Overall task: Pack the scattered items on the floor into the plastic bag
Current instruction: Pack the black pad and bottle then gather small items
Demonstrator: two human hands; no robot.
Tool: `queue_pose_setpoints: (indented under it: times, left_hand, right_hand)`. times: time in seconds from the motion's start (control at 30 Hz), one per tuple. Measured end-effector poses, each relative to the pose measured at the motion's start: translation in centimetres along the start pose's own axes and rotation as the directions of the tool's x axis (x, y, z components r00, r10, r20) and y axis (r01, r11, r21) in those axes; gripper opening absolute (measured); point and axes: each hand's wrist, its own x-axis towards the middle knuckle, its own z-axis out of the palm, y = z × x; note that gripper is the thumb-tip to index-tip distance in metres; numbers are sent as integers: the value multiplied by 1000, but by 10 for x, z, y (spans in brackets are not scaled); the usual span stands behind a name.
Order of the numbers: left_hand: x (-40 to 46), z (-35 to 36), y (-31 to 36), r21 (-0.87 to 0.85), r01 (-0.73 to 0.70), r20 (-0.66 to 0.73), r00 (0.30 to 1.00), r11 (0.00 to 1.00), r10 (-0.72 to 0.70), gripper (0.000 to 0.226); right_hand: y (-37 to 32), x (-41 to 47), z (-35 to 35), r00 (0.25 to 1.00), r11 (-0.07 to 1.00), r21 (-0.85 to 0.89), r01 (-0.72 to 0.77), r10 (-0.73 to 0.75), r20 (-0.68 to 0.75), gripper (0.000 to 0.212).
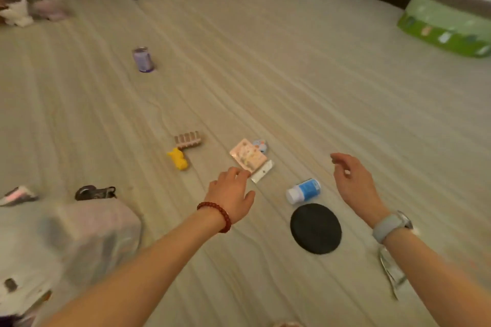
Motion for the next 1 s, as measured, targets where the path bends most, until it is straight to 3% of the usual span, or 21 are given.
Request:
queue_pose_setpoints:
  times: [0.17, 0.3, 0.4, 0.47, 0.57, 0.67, 0.77, 0.9, 1.0]
  left_hand:
    - [37, 111, 51, -73, 59, 233, 972, 996, -41, 49]
    - [52, 164, 84, -39, 223, 199, 957, 974, -212, 78]
    - [63, 184, 92, 37, 322, 133, 937, 946, -324, 98]
    - [65, 191, 95, 102, 301, 85, 947, 948, -310, 96]
    - [66, 196, 100, 83, 248, 68, 965, 965, -254, 83]
    - [68, 193, 106, -2, 306, 87, 948, 952, -305, 75]
    - [65, 183, 108, -266, 349, 179, 934, 899, -309, 54]
    - [49, 154, 99, -505, 274, 194, 960, 819, -202, 38]
    - [42, 111, 82, -548, 135, 108, 990, 825, -91, 35]
  right_hand:
    - [136, -43, -3, 921, 924, -59, -377, 367, -132, 34]
    - [186, -62, 4, 774, 774, -160, -613, 548, -318, 43]
    - [204, -57, 0, 645, 685, -41, -727, 661, -384, 63]
    - [215, -53, 0, 611, 659, 14, -752, 705, -361, 72]
    - [220, -53, 7, 630, 666, -17, -746, 697, -342, 76]
    - [221, -53, 7, 638, 674, -2, -739, 699, -322, 76]
    - [220, -55, 5, 644, 675, 34, -737, 716, -270, 73]
    - [194, -63, 10, 741, 766, -47, -641, 601, -299, 63]
    - [153, -64, 22, 875, 899, 116, -421, 437, -208, 58]
